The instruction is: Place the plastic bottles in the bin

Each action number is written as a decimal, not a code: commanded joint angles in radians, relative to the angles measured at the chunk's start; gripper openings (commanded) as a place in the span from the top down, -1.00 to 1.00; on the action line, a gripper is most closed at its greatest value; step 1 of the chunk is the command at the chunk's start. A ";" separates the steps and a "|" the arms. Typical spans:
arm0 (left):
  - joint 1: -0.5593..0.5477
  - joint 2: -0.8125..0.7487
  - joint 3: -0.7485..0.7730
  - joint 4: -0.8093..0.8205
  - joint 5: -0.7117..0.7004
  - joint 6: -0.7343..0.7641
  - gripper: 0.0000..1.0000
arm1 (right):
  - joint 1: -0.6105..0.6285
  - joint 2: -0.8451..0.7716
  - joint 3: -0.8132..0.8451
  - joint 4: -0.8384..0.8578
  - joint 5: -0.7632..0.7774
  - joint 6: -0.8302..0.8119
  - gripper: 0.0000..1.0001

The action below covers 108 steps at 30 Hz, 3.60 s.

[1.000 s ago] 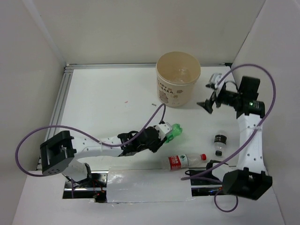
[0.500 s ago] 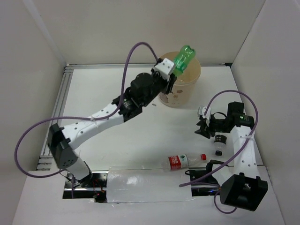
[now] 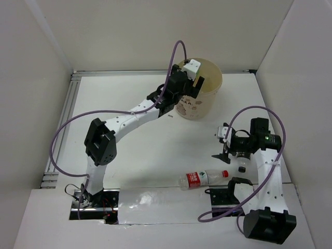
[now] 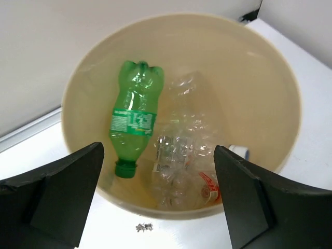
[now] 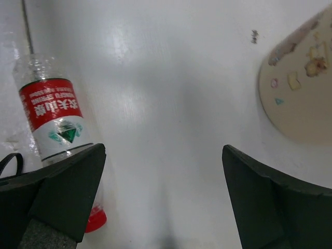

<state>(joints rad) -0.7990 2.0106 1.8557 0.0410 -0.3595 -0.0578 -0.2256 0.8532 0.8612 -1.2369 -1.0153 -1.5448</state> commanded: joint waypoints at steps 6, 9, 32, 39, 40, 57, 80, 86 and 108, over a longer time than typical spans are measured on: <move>-0.034 -0.458 -0.289 0.051 -0.004 -0.028 -1.00 | 0.400 0.076 -0.129 -0.044 0.017 -0.124 -0.97; -0.057 -0.691 -0.588 0.031 -0.004 -0.077 -1.00 | 0.561 0.104 -0.143 0.058 0.064 -0.005 -0.95; -0.387 -1.176 -1.274 -0.138 -0.205 -0.525 -1.00 | 0.819 0.239 -0.136 0.573 0.327 0.546 0.40; -0.387 -1.245 -1.365 -0.012 -0.112 -0.513 -1.00 | 0.668 0.256 0.257 0.725 0.268 0.811 0.43; -0.387 -1.231 -1.365 -0.003 -0.102 -0.513 -1.00 | 0.629 0.271 0.316 0.755 0.256 0.830 0.43; -0.427 -0.842 -1.137 0.190 0.034 -0.366 -1.00 | 0.464 0.880 1.036 1.119 0.277 1.066 0.22; -0.407 -0.190 -0.556 0.209 0.229 -0.412 -1.00 | -0.274 0.618 0.567 0.248 0.555 1.120 -0.24; -0.379 -0.344 -0.746 0.198 0.220 -0.392 -1.00 | -0.333 0.692 0.490 0.022 0.679 1.042 -0.59; -0.388 -0.513 -0.903 0.155 0.123 -0.461 -1.00 | -0.144 0.751 0.098 0.274 0.991 1.209 -0.95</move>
<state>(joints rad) -1.1740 1.5486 0.9733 0.1600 -0.2050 -0.5045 -0.3920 1.5921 0.9646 -1.0210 -0.0769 -0.3618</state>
